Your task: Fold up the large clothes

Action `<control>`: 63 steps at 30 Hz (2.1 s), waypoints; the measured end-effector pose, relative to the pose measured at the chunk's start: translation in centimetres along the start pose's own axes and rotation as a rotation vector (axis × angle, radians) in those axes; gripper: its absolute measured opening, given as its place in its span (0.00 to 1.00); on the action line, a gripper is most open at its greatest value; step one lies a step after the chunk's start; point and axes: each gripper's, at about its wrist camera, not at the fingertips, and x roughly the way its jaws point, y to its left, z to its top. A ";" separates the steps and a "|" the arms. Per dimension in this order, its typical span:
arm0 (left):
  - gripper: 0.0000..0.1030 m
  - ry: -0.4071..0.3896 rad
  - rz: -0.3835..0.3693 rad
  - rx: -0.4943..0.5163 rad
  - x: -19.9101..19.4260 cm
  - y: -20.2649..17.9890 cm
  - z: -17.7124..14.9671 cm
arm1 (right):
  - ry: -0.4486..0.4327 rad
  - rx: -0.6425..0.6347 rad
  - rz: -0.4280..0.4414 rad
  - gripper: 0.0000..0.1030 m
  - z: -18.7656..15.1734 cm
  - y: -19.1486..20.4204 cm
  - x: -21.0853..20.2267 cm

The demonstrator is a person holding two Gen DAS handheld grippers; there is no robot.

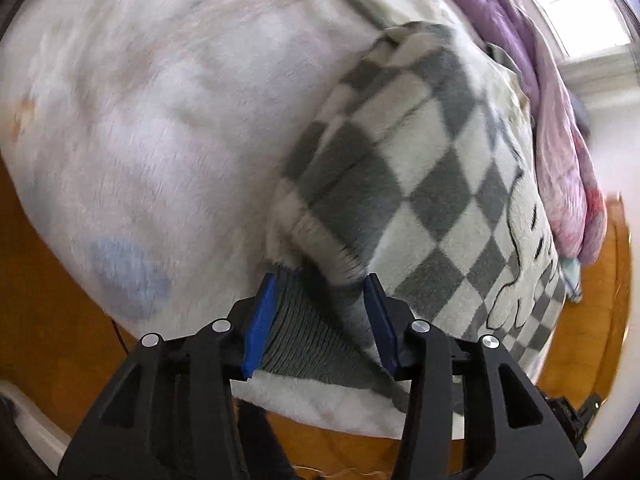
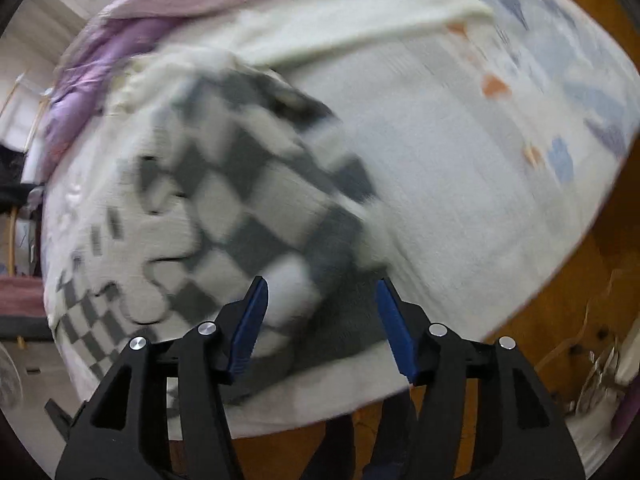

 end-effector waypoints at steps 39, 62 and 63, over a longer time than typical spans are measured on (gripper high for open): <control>0.08 0.088 -0.115 -0.044 1.3 2.8 -0.6 | 0.151 -0.362 0.332 0.07 -3.6 16.0 13.4; 0.07 0.032 -0.321 0.095 -6.7 -3.6 0.6 | -0.110 -1.028 0.495 0.74 -15.6 27.2 8.3; 0.07 0.036 -0.321 0.103 -6.6 -3.6 0.8 | -0.115 -1.025 0.502 0.72 -15.7 27.2 8.2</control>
